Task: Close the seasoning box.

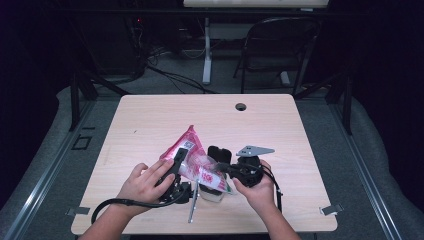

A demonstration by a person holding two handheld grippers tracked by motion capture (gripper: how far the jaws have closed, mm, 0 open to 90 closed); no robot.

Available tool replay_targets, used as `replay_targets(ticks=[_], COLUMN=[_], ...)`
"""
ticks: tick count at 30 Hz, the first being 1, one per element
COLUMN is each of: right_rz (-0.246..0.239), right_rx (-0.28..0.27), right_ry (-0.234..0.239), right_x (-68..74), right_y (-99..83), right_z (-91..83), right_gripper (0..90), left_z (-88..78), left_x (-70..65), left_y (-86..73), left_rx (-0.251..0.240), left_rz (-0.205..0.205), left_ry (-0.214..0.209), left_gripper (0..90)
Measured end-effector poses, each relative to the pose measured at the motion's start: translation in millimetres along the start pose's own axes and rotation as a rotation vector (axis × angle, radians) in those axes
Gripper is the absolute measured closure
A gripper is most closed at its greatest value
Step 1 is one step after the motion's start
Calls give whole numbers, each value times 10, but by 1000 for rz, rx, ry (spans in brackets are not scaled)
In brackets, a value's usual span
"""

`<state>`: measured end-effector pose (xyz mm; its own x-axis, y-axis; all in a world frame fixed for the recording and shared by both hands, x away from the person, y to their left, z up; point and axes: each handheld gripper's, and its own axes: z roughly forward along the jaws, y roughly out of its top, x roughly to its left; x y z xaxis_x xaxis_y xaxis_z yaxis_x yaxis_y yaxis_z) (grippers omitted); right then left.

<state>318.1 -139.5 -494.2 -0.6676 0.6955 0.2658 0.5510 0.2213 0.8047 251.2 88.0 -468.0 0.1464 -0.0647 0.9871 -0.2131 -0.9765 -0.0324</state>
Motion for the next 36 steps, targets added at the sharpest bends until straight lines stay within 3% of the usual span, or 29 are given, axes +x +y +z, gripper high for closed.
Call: replay_targets(ticks=[36], right_rz=[8], right_rx=[23], right_ry=[6], right_x=[-21], right_y=[-26], right_z=[39], right_gripper=[900], left_z=[-7], left_x=[-32], left_y=[10], left_rx=[-9], left_rz=[-1], left_ry=[-6], left_gripper=[679])
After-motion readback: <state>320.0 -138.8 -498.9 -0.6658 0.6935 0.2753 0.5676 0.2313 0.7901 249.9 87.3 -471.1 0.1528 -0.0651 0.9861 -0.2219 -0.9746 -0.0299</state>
